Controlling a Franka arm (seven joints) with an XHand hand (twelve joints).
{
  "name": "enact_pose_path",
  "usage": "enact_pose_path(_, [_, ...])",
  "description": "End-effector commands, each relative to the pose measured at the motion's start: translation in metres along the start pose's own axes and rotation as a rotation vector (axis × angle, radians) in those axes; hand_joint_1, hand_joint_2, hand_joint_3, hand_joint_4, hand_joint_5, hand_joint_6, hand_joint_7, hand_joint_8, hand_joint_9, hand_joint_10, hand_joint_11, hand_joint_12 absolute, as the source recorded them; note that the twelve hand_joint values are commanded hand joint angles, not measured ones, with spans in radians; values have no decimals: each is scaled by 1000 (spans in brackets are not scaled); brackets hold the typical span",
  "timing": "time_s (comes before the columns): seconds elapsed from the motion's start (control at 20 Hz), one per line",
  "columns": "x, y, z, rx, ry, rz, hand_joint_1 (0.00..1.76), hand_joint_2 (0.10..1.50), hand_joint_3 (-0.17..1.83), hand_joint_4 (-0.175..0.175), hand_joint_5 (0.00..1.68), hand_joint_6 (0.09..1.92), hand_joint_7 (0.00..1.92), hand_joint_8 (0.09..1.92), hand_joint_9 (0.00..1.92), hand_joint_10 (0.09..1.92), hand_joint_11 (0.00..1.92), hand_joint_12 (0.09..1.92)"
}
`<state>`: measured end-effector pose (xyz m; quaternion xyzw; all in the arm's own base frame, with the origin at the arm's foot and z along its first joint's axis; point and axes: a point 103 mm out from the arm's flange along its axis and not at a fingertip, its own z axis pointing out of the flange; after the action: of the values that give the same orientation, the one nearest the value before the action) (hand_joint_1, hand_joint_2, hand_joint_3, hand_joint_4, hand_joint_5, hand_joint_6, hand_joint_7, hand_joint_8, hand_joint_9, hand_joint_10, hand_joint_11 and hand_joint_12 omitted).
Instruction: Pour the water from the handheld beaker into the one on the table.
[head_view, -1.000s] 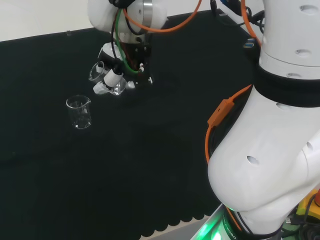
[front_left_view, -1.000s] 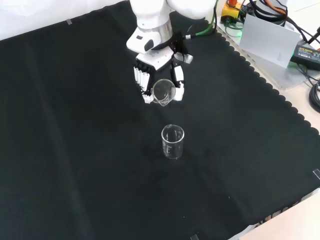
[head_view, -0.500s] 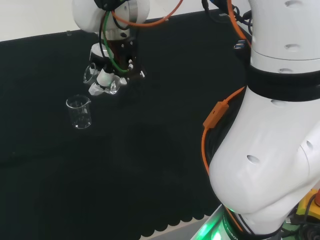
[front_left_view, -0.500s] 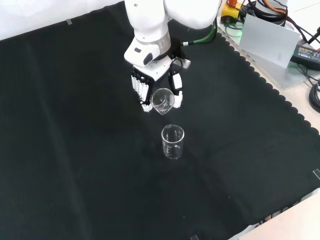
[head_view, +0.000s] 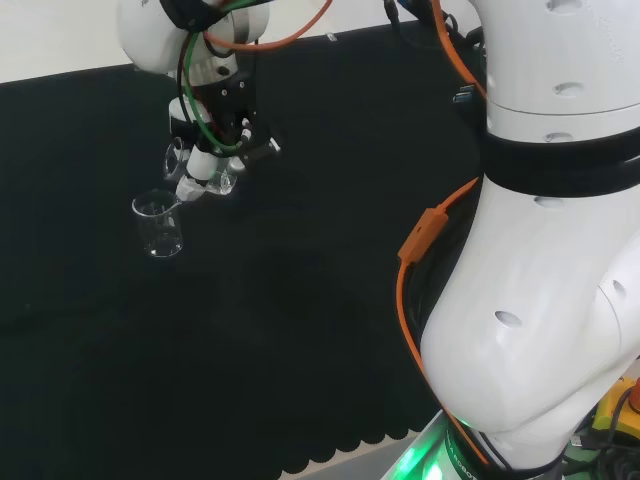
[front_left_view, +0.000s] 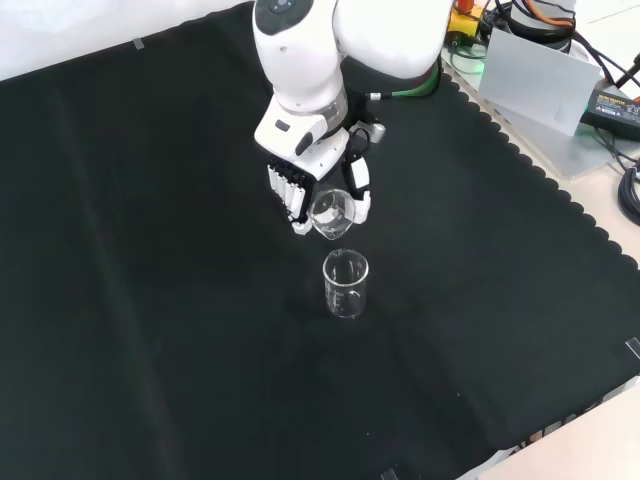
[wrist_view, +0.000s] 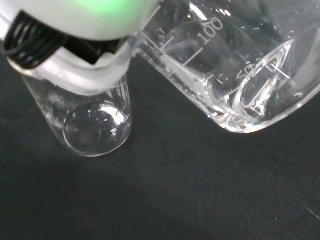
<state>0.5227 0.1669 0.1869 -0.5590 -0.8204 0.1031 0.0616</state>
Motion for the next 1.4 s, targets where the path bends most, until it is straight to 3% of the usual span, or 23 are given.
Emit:
enact_pose_path(0.05, [9, -1, 1, 49, -57, -3, 1170, 580, 851, -36, 1216, 868, 1566, 776, 1505, 736, 1301, 768])
enact_pose_path(0.5, [22, 0, -4, 108, -140, -9, 1166, 576, 865, -20, 1212, 884, 1559, 799, 1505, 749, 1305, 762])
enact_pose_path(0.8, [30, 0, -7, 112, -170, -29, 1165, 575, 866, -19, 1211, 886, 1558, 802, 1506, 751, 1305, 762])
enact_pose_path(1.4, [38, 7, -8, 225, -266, -25, 1165, 574, 869, -17, 1210, 889, 1556, 810, 1506, 755, 1306, 762])
